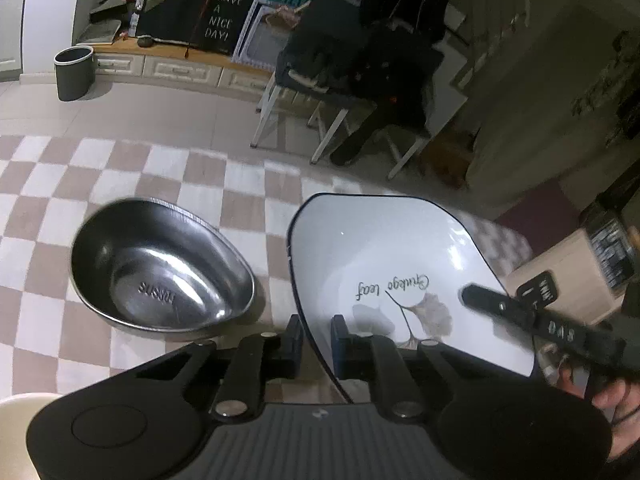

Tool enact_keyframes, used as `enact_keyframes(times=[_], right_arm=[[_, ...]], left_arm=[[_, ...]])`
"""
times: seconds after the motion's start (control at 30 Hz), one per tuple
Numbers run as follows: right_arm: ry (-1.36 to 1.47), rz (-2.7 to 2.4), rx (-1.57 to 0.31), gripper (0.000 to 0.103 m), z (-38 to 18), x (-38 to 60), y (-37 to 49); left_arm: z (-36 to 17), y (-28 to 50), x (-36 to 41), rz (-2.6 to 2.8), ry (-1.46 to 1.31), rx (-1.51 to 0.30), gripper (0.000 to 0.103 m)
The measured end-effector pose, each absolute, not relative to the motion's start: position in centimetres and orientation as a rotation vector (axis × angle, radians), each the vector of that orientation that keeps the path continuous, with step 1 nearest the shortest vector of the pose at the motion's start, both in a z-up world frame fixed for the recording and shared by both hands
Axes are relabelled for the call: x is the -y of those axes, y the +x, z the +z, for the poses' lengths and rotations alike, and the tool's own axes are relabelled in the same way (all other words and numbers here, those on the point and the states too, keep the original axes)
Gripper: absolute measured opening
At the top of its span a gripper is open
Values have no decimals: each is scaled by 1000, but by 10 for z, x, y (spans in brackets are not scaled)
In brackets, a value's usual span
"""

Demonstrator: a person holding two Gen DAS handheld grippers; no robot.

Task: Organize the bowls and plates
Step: 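Grasp the white square plate rim with the left gripper and lift, then carry the white plate with the left gripper and lower it beside the cream bowl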

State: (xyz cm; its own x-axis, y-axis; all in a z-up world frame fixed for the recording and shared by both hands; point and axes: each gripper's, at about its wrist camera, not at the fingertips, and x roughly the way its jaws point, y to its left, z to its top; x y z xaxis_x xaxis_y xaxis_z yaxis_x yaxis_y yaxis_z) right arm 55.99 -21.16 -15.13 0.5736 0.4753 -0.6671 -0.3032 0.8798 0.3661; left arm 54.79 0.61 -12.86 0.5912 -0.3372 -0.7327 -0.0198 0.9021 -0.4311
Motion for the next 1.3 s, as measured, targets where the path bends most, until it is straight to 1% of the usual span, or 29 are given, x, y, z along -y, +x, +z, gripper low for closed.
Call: enact_keyframes(times=[0.13,0.27,0.43,0.67,0.9,1.03,1.2,1.3], right_arm=[[227,476,-814,16,-129,214,538],[220,487,-797,15,-104,208,515],[262,501,-785,15,-75,198,488],[295,516,-765,15,-48,171,449],[282,549,-772,15,-36,136,405],[267,559,-774,15,-34,118,381],[254,556,-843,15,-47,101,348],[254,550,-891,15,-63,94,336]], left_arm=[[-104,535,-13,-197,-443,-875,13],[-72,518,-24,-203,-449,-821,9],[-35,490,-37,-199,-419,-779,9],[3,423,-70,-181,-417,-732,9],[17,347,-105,-155,-421,-724,9],[16,307,-117,-122,-402,-726,9],[-2,264,-133,-107,-419,-757,9],[-19,245,-138,-101,-423,-798,9]])
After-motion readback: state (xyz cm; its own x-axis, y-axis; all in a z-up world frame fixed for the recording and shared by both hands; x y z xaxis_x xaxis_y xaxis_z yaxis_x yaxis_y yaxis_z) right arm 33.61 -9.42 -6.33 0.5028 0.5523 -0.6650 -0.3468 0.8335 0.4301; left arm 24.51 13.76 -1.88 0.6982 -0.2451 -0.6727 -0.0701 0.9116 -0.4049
